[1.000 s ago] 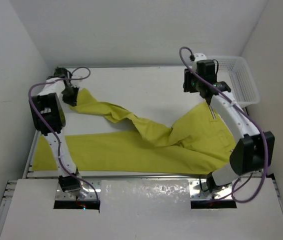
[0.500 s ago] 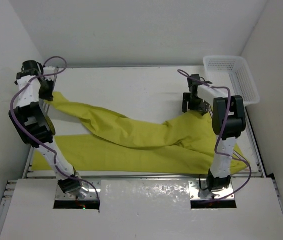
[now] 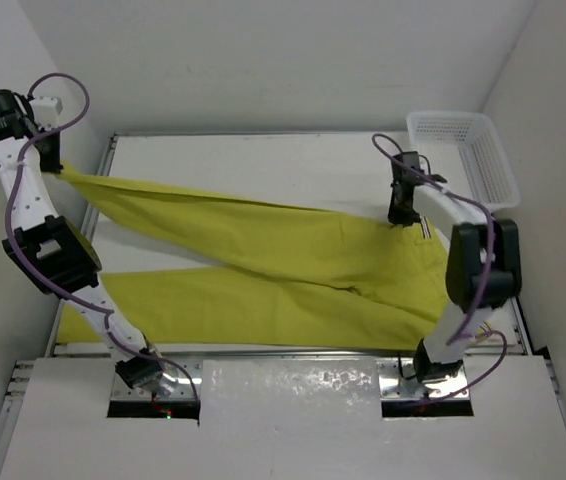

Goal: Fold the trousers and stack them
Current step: Fold the trousers

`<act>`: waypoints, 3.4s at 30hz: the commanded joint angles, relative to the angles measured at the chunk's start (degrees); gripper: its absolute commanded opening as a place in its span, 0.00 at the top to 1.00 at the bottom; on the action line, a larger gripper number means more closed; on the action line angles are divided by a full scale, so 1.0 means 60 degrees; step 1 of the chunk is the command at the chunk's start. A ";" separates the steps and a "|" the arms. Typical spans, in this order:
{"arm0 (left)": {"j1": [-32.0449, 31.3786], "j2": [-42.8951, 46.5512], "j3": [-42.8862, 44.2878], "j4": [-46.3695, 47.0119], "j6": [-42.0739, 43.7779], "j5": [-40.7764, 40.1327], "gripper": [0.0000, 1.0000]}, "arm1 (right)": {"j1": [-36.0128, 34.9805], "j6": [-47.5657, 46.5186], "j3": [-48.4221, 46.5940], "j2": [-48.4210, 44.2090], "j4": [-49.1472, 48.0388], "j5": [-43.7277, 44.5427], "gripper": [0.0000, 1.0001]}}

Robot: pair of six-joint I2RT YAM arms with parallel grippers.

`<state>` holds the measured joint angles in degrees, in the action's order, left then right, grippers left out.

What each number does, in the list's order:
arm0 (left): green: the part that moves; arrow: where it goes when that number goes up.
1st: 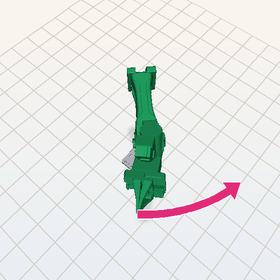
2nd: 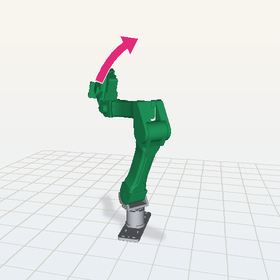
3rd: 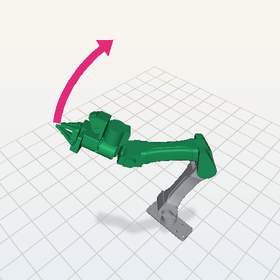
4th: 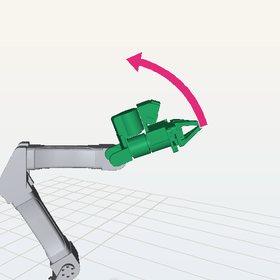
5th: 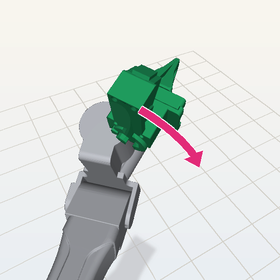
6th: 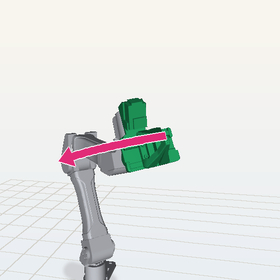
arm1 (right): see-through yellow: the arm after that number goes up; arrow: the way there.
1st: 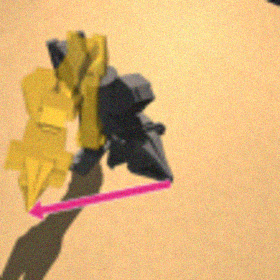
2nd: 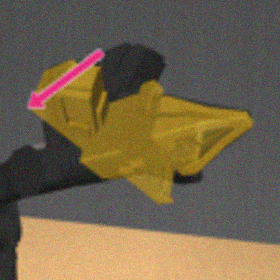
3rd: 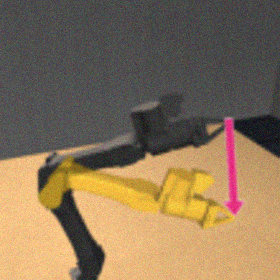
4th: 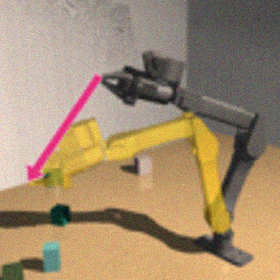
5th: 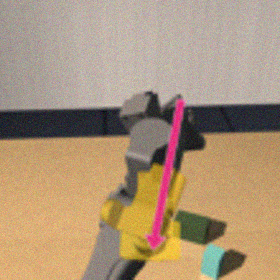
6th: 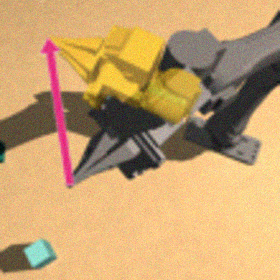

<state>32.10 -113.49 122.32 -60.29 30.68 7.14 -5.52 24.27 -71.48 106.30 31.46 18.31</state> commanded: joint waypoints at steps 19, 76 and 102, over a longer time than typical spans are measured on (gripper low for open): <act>0.0844 0.0604 -0.0610 -0.0453 0.0263 0.1416 1.00 | 0.1622 0.0888 0.7225 -0.8925 -0.5831 0.0479 1.00; 0.1887 0.1251 -0.1207 -0.0102 0.0531 0.3936 1.00 | 0.4904 0.2737 0.1900 -0.6042 -0.0191 0.0947 1.00; 0.2471 0.2431 -0.2259 -0.1640 0.2033 0.2006 1.00 | 0.5576 0.3305 0.3159 -0.7003 -0.0236 0.1066 1.00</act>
<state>41.95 -102.94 110.52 -73.89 36.64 29.41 23.62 41.71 -56.75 69.97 30.44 16.62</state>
